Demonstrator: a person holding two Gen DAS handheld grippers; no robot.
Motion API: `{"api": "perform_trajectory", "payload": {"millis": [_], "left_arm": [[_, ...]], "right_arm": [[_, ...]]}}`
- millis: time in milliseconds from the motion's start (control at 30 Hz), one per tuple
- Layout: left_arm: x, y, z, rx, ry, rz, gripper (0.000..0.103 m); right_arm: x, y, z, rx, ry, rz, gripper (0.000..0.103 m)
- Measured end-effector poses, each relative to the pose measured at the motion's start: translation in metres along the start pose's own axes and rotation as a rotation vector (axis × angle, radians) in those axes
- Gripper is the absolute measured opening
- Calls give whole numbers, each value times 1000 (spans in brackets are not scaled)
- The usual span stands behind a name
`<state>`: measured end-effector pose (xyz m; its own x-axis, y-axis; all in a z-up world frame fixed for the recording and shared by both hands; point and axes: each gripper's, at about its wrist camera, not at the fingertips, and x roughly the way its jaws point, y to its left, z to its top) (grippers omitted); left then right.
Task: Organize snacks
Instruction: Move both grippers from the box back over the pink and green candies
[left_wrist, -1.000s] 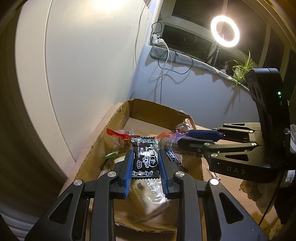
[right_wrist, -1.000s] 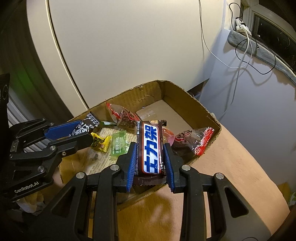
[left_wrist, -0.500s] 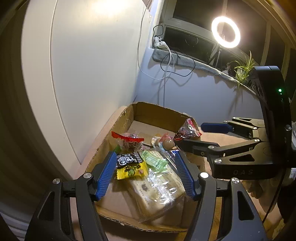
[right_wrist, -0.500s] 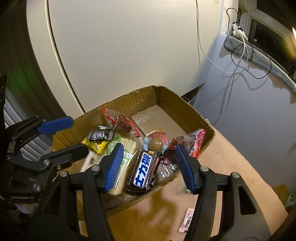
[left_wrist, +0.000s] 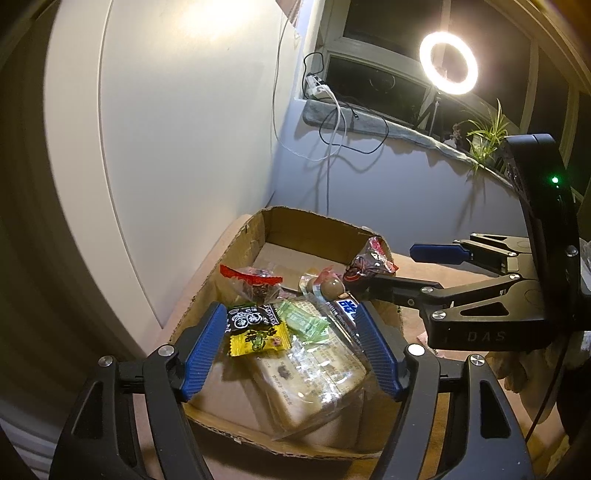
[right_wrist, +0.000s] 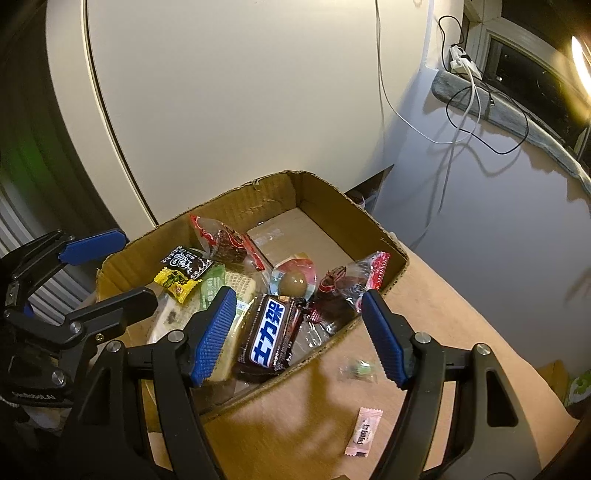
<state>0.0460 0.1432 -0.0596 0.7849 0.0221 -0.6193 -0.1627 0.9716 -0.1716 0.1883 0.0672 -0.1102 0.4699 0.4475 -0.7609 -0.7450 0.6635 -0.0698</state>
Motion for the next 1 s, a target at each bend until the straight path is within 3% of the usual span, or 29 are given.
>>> {"api": "perform_trajectory", "payload": {"millis": [367,700,1000], "left_arm": [[-7,-13,0,2,-15,-14,72],[-14,-49,-5,55,-18,-62,72],[-22,-95,-20,114,-9,-128,68]], "right_arm": [[-29,-36,-19,64,-22,-21,73],[-42,-85,-47,128,-14,-28,73],[-40,-99,-60,11,-11,81,73]]}}
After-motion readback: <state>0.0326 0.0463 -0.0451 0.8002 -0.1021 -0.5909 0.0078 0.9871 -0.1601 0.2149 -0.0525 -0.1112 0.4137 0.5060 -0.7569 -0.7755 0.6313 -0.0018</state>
